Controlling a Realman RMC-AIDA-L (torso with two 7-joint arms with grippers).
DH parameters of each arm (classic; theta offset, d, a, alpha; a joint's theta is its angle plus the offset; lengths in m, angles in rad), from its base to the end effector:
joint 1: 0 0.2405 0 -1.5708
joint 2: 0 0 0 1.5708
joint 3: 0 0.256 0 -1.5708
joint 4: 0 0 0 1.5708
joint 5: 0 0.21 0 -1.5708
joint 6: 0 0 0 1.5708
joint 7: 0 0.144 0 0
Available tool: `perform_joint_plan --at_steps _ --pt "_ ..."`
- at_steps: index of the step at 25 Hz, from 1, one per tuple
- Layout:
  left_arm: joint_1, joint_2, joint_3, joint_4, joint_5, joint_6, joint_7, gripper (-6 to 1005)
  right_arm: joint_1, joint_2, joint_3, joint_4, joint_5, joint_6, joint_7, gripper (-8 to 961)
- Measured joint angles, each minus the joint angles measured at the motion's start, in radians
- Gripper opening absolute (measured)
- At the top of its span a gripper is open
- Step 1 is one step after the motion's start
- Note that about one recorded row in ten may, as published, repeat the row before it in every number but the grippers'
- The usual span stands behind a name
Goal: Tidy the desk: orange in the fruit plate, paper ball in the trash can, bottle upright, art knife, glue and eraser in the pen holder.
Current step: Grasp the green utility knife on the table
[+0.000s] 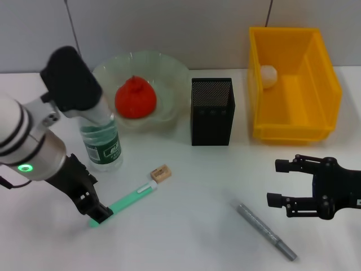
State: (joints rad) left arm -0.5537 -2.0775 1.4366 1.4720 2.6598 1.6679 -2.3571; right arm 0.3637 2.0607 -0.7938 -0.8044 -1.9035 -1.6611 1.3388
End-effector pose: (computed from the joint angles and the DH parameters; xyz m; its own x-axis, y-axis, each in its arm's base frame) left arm -0.1819 0.3356 0.0094 0.7998 0.4564 -0.3899 0.3166 -0.8726 -0.3720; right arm 0.2813 0.2923 0.0223 0.8232 -0.2748 -0.4967 -0.3986 -0.9028 -0.1611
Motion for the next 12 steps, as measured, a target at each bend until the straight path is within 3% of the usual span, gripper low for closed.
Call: perform_joint_plan --at_steps 3,7,8,12 --pt "-0.023 -0.002 0.072 -0.039 0.039 -0.02 -0.075 785 -0.002 0.002 0.001 0.011 -0.001 0.01 -0.019 830" --pt "-0.03 -0.003 0.095 -0.058 0.047 -0.032 -0.102 785 -0.004 0.001 0.001 0.026 -0.001 0.014 -0.039 830" --pt "-0.027 -0.003 0.16 -0.088 0.069 -0.08 -0.147 785 -0.004 0.001 0.001 0.027 -0.001 0.016 -0.04 830" --pt "-0.026 -0.003 0.178 -0.101 0.073 -0.101 -0.154 785 -0.001 0.003 0.001 0.031 -0.002 0.024 -0.041 829"
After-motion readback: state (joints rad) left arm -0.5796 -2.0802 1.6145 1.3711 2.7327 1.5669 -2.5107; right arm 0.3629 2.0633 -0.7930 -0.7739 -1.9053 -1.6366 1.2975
